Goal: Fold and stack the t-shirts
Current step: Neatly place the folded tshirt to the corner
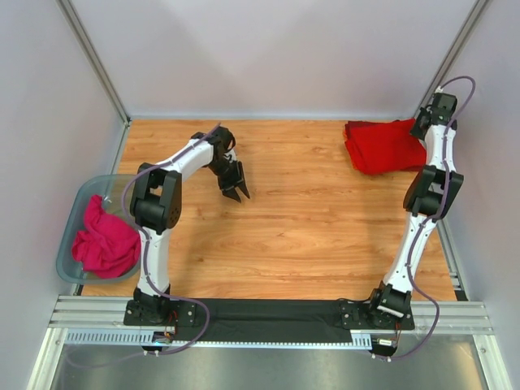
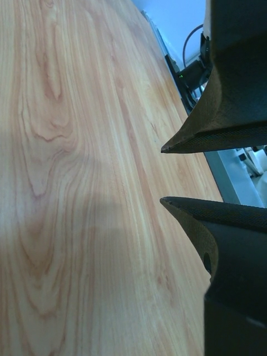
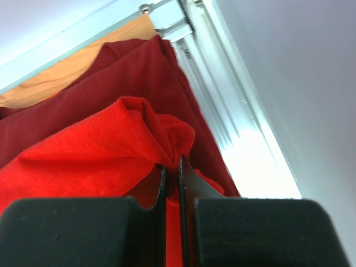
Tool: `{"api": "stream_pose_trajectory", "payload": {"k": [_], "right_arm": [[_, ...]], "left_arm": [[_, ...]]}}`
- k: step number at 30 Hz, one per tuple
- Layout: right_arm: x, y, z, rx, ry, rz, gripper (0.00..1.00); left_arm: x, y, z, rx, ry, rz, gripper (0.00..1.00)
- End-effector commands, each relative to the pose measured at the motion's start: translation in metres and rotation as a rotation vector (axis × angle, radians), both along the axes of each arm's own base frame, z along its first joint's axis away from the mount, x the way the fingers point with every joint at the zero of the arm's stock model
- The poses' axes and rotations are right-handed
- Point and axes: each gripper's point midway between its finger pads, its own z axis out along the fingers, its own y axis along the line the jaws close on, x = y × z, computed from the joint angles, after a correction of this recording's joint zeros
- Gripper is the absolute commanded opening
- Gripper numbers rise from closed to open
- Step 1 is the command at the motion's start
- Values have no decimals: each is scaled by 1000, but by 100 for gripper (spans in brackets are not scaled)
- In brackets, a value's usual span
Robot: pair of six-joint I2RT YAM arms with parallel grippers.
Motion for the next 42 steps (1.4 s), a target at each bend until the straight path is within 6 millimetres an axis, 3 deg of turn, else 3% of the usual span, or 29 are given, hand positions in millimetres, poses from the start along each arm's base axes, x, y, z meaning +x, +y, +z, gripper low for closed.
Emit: {"api": "stream_pose_trajectory", "payload": {"k": [1,2,7,14,19,22,28,30,31,35,36,38,39,40,42], "right_arm": [[29,16,55,37,-192,30,0],[29,21,52,48,-189,42,0],[20,41,99,19,-248,102,0],[3,32,147,49,-346,-14,0],[1,7,127,130,-356,-159,0],[8,-5,75,179,-280,-230,0],[8,-28,27,247,-239,-366,1],[9,-27,19,253,-219,-367,13],[9,-27,20,252,-220,-362,28],[2,-17,40,191,-198,-291,45],[-3,-14,41,152,-174,-261,47],[-10,-3,68,85,-172,-228,51],[-16,0,68,36,-141,-194,52],[-16,15,91,-4,-159,-160,53],[-21,28,97,-80,-129,-121,56]], "left_arm": [[-3,-1,8,24,6,17,44],[-4,0,7,25,9,15,44],[-10,-4,5,-15,3,-12,44],[-21,-4,4,-39,6,-47,44],[-25,-2,0,-32,19,-64,44],[-26,0,-2,-18,24,-65,44],[-24,2,-4,2,33,-60,44],[-26,1,-6,4,46,-60,44],[-26,0,-5,1,45,-59,44],[-24,-2,0,-10,34,-62,44],[-23,-3,3,-14,25,-65,44],[-23,-3,5,-16,14,-69,44],[-23,-2,6,-17,7,-74,44],[-23,-3,7,-19,3,-79,44],[-24,-3,6,-23,-4,-90,44]]}}
